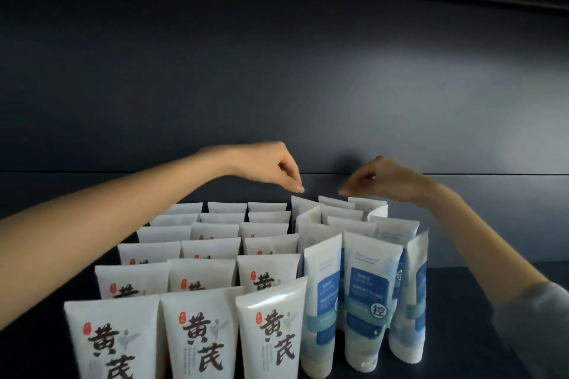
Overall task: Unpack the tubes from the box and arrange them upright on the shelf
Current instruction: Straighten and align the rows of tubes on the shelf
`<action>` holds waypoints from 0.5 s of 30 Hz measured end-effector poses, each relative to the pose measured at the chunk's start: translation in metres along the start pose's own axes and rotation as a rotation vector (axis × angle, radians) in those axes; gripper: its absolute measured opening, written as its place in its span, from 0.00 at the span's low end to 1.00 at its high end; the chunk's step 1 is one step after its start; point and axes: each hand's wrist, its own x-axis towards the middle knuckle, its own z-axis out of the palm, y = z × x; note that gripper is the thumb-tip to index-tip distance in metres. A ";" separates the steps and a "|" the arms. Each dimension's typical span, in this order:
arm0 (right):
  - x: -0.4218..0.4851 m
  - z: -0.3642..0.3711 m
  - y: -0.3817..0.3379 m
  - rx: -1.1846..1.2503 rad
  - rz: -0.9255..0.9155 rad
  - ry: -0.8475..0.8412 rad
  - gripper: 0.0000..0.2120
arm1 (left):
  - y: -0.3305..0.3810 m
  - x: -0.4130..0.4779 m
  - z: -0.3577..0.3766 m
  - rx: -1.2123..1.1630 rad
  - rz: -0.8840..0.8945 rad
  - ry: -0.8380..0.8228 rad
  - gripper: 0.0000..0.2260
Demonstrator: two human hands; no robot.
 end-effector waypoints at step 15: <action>-0.006 0.008 0.014 -0.072 -0.072 -0.081 0.06 | 0.005 0.019 0.025 0.536 0.001 0.003 0.07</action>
